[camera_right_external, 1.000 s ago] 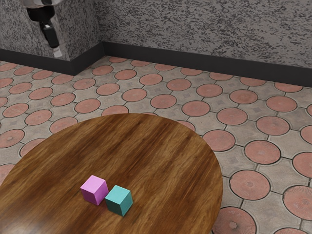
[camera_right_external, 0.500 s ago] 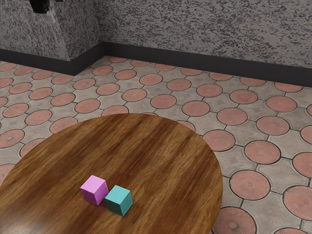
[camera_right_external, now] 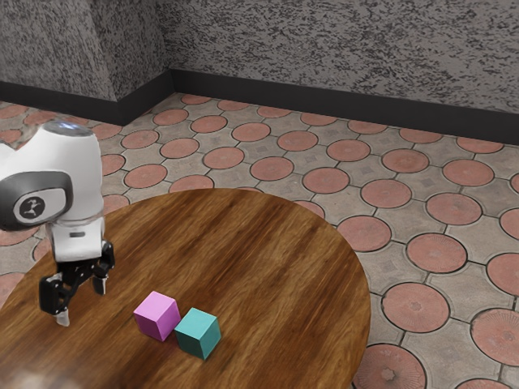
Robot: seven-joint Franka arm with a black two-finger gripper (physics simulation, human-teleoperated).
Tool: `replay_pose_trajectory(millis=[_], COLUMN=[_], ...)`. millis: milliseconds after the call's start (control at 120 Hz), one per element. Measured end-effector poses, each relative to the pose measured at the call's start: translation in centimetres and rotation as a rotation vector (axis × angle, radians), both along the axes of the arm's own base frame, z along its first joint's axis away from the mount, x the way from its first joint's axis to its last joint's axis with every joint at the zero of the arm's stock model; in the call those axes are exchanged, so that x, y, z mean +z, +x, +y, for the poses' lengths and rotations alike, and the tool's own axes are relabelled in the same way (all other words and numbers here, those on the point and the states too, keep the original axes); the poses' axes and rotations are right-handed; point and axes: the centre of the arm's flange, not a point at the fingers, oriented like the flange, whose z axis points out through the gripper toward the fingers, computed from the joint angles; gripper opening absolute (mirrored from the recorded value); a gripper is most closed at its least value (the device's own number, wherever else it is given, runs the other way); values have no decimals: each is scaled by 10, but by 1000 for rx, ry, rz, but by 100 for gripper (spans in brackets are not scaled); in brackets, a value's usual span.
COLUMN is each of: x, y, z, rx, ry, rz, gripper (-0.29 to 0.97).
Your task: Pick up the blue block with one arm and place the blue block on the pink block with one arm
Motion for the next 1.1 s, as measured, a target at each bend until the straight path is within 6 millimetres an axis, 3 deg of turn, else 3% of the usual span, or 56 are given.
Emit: replay_pose_trajectory(millis=[175,317,483,550,767,900,1100], x=[1,-16,-61,-70,-71,-69,-76], y=[17,33,56,63,79,79,71], z=[-2,-9,-19,-24,-49,-71,-74], rx=[-365,-739,-1103,-1229,-1566,-1685,-1420], ry=[-16,-43,-76,-77,-54,-76,-304], rz=[-73,-67,-18,-26,-77,-113,-183], gripper=[68,68,68,68,68,68,68])
